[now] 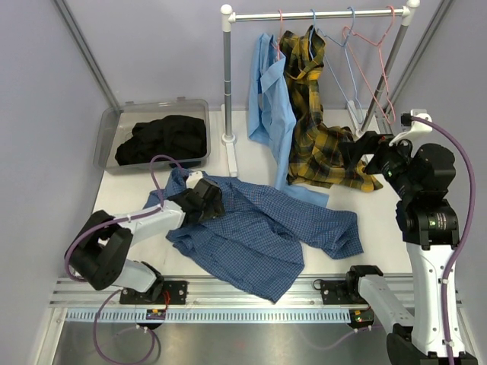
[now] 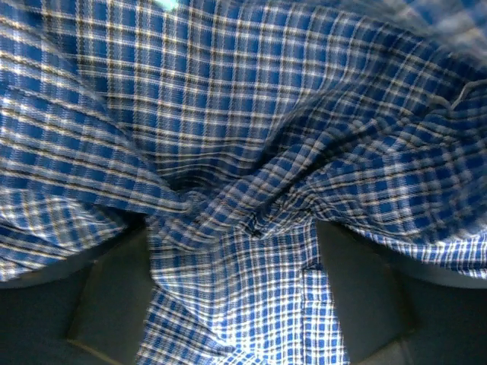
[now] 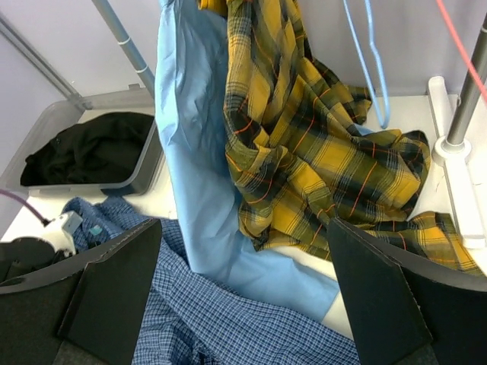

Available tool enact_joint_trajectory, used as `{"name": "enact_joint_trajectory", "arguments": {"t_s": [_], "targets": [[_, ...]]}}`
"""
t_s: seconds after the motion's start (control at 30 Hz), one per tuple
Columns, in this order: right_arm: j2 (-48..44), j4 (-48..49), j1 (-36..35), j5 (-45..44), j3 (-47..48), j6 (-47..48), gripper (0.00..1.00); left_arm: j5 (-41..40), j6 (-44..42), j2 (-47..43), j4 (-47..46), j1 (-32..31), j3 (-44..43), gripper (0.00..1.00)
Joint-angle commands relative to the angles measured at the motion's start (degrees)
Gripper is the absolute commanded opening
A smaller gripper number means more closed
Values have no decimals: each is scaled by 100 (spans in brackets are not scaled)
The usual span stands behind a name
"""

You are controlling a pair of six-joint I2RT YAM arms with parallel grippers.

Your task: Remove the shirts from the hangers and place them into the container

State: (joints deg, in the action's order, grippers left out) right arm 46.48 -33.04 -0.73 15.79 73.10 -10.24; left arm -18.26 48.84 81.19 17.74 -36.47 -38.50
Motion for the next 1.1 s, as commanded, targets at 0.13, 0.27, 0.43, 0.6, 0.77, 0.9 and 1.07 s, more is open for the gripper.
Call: {"name": "enact_joint_trajectory", "arguments": {"t_s": [0.13,0.27,0.43,0.6,0.77,0.9,1.07], "targets": [[-244,166,3,231,-33,172,100,-11,214,469,-403,70,36,2],[-253,157,-41,258,-33,189,100,-107,-233,-110,-52,78,-69,0],[-297,26,-129,205,29,259,99,-326,-1200,-2130,1108,96,-859,0],[-175,-1,-225,266,143,198,100,-1083,-2456,-2714,2267,876,-3211,0],[45,-19,-340,547,275,154,100,-996,-3441,-1383,2322,1774,-6709,0],[37,43,-340,715,178,57,100,-951,-3995,17,2279,2187,-9504,0],[-16,16,-366,838,117,31,100,-583,-4138,486,805,2844,-9856,0]]}}
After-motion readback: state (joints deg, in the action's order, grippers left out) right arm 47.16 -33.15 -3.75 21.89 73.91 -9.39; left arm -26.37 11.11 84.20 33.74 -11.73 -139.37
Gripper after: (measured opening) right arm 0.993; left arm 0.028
